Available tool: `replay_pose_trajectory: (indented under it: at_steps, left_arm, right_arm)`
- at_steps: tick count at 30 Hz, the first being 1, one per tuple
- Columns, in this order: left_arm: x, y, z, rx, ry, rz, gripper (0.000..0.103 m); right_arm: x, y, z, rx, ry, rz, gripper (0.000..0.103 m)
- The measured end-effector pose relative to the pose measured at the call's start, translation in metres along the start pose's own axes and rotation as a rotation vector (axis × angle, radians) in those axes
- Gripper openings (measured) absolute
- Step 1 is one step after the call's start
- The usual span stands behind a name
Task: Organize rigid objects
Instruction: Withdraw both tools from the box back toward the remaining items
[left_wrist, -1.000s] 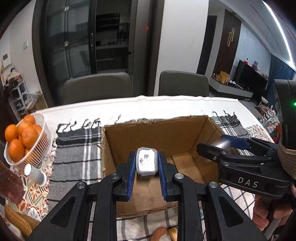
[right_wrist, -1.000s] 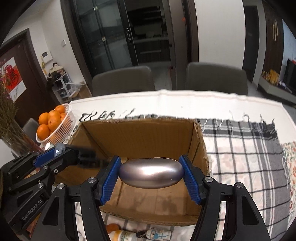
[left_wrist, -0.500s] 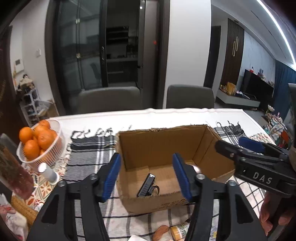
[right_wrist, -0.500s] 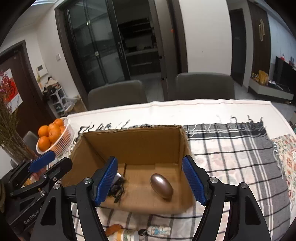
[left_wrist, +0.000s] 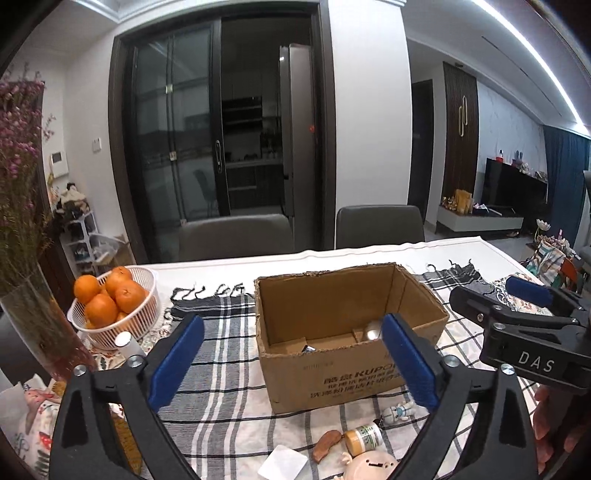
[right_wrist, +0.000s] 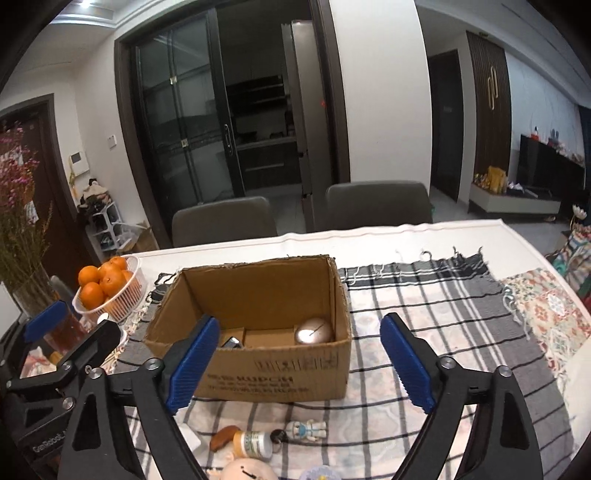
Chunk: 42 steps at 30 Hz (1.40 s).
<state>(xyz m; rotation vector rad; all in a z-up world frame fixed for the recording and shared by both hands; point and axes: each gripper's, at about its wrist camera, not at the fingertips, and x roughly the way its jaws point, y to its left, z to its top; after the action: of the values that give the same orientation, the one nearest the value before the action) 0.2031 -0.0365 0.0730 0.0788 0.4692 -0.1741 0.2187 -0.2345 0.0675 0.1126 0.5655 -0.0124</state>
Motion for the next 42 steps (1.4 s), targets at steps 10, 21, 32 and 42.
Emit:
replay_pose_trajectory:
  at_steps: [10,21,32,42]
  left_arm:
    - [-0.037,-0.004,-0.023,0.003,-0.037,0.034,0.103]
    - [-0.053,-0.022,-0.058,0.006,0.010,-0.012,0.103]
    - [-0.062,-0.044,-0.095,0.070,0.043,-0.008,0.103]
    - [-0.051,-0.058,-0.126,0.112,0.112,-0.011,0.103]
  right_arm:
    - [-0.026,0.002,-0.007,-0.027,-0.023,0.023,0.095]
    - [-0.042,-0.005,-0.043,-0.095,0.014,0.069,0.095]
    - [-0.042,-0.012,-0.083,-0.181,0.085,0.097,0.095]
    - [-0.028,-0.024,-0.119,-0.175,0.203,0.090,0.095]
